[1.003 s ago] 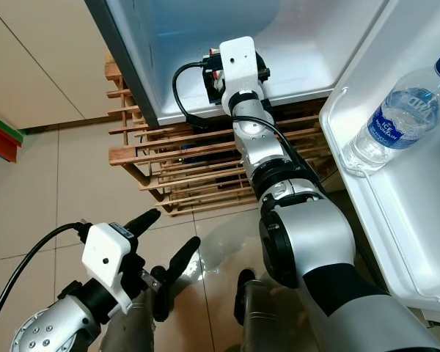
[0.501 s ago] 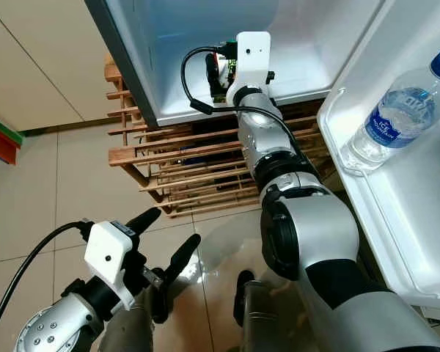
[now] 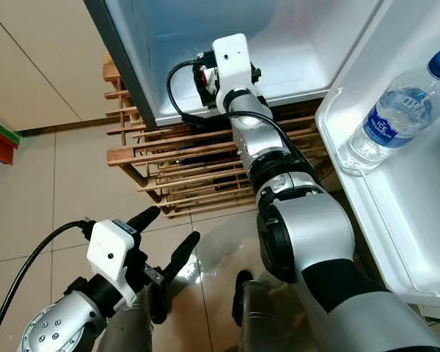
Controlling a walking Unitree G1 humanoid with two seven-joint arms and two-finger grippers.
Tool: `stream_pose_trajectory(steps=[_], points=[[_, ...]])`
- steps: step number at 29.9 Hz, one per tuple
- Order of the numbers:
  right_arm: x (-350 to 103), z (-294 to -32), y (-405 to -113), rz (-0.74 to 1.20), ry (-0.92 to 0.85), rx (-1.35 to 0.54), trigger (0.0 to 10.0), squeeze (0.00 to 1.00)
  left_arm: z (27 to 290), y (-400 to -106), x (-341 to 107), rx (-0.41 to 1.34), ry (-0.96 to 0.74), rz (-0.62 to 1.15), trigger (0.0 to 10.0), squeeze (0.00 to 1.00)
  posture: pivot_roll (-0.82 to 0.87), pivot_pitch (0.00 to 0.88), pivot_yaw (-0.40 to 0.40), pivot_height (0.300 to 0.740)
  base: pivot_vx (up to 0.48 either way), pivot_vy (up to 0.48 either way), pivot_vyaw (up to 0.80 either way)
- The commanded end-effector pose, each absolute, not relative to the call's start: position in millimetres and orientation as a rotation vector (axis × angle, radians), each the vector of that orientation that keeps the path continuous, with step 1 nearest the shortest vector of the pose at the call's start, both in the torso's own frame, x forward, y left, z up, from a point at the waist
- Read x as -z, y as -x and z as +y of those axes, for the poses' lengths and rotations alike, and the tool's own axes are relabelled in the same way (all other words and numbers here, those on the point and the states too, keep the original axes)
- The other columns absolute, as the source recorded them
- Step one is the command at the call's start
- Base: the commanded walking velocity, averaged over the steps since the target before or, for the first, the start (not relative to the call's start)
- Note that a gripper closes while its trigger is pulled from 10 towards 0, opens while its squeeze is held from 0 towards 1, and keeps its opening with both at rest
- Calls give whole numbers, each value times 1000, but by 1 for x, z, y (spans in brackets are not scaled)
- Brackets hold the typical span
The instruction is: Restocking fridge
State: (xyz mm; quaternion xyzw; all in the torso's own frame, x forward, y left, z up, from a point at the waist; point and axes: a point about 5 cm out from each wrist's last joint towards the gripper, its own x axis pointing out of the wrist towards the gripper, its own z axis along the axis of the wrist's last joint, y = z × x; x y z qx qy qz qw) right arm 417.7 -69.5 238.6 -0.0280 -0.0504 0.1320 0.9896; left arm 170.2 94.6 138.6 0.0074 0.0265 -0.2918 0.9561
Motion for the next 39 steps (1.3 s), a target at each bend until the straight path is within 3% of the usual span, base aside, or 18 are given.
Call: stream_pose_trajectory(steps=[1, 13, 22, 24, 26, 29, 37, 38, 39], points=[[-221, -65, -415, -5, -25, -283, 10000, 0, 92, -168, -133, 593, -12, 78, 10000, 0, 253, 356, -28, 740, 0, 0, 0], [-185, -64, -408, 179, -101, -289, 10000, 0, 91, -172, -130, 574, -15, 66, 10000, 0, 228, 353, -47, 740, 0, 0, 0], [-158, -65, -397, 149, 191, -307, 10000, 0, 91, -176, -130, 555, -22, 50, 10000, 0, 215, 350, -53, 740, 0, 0, 0], [-158, -65, -397, 149, 191, -307, 10000, 0, 91, -176, -130, 555, -22, 50, 10000, 0, 215, 350, -53, 740, 0, 0, 0], [-149, -69, -392, 105, 376, -328, 10000, 0, 93, -178, -130, 538, -31, 44, 10000, 0, 218, 350, -53, 740, 0, 0, 0], [-148, -70, -391, 76, 442, -333, 10000, 0, 94, -178, -130, 532, -33, 41, 10000, 0, 218, 350, -53, 740, 0, 0, 0], [-146, -74, -391, 88, 424, -301, 10000, 0, 93, -178, -129, 528, -30, 41, 10000, 0, 217, 351, -53, 740, 0, 0, 0], [-147, -76, -391, 88, 384, -286, 10000, 1000, 93, -179, -129, 529, -30, 41, 10000, 0, 217, 349, -54, 740, 0, 0, 0], [-149, -76, -392, 77, 353, -273, 10000, 1000, 93, -179, -129, 528, -30, 41, 10000, 0, 215, 349, -54, 740, 0, 0, 0]])
